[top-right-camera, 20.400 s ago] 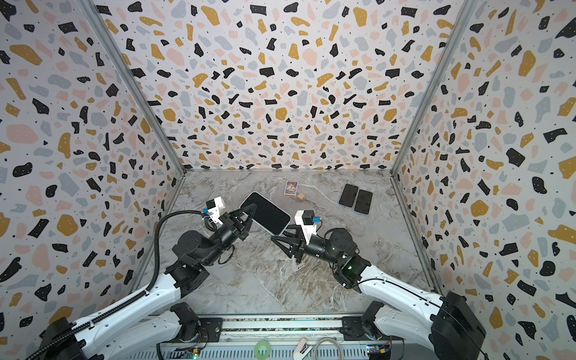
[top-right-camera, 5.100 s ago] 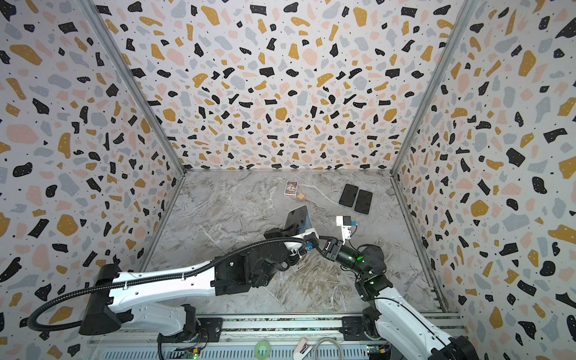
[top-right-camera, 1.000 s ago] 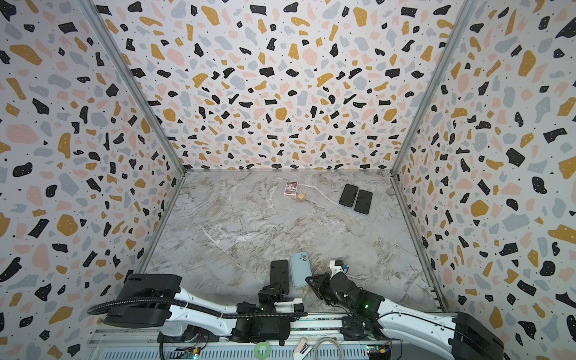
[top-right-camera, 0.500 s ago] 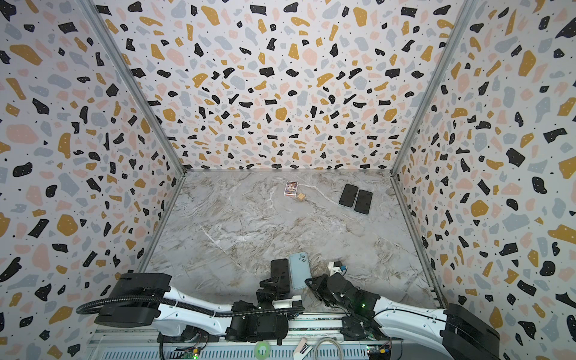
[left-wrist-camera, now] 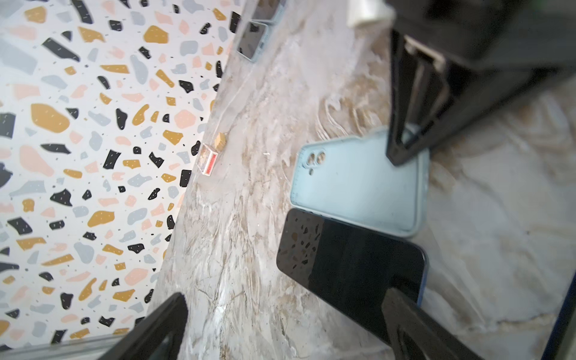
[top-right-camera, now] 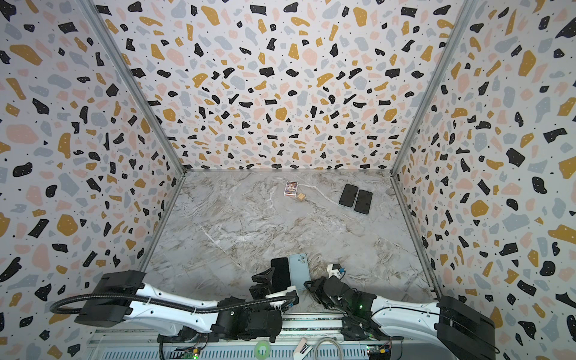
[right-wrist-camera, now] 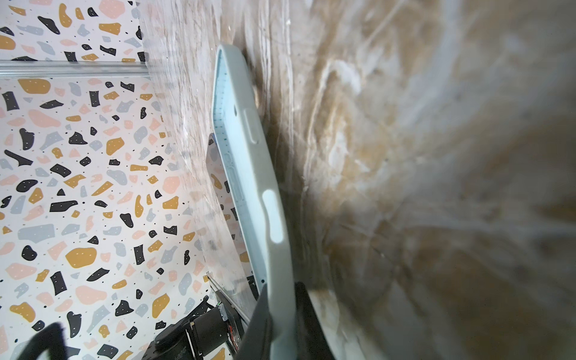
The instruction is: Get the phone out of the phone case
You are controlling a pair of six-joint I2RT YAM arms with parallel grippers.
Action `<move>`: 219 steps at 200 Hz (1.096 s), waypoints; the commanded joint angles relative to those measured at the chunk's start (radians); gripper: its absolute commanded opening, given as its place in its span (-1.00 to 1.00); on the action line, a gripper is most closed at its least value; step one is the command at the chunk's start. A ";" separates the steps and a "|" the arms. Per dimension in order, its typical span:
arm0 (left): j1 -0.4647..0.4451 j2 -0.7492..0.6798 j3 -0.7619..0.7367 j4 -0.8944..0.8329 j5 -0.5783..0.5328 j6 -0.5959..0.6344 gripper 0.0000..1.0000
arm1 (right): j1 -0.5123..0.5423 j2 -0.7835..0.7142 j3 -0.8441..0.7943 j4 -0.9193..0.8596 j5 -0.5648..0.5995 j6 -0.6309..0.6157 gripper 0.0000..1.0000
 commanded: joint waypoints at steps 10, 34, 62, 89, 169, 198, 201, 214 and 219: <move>0.037 -0.225 0.045 -0.043 -0.084 -0.246 0.99 | 0.043 0.020 0.005 -0.036 0.077 0.024 -1.00; 0.131 -0.389 0.076 -0.132 -0.018 -0.410 0.99 | 0.078 0.083 0.051 -0.043 0.101 0.022 -1.00; 0.170 -0.481 0.151 -0.281 -0.019 -0.549 0.99 | 0.142 0.183 0.077 -0.002 0.146 0.077 -1.00; 0.193 -0.455 0.226 -0.396 -0.013 -0.660 0.99 | 0.194 0.300 0.127 0.090 0.181 0.096 -1.00; 0.310 -0.450 0.290 -0.509 -0.001 -0.800 0.99 | 0.287 0.695 0.332 0.299 0.176 0.173 -1.00; 0.331 -0.457 0.287 -0.522 0.000 -0.807 0.99 | 0.336 0.806 0.423 0.301 0.195 0.240 -1.00; 0.333 -0.456 0.288 -0.524 0.000 -0.808 0.99 | 0.340 0.815 0.431 0.295 0.198 0.243 -1.00; 0.340 -0.459 0.290 -0.529 0.000 -0.808 0.99 | 0.359 0.841 0.467 0.269 0.215 0.275 -1.00; 0.341 -0.460 0.290 -0.528 0.000 -0.807 0.99 | 0.368 0.850 0.482 0.259 0.225 0.286 -1.00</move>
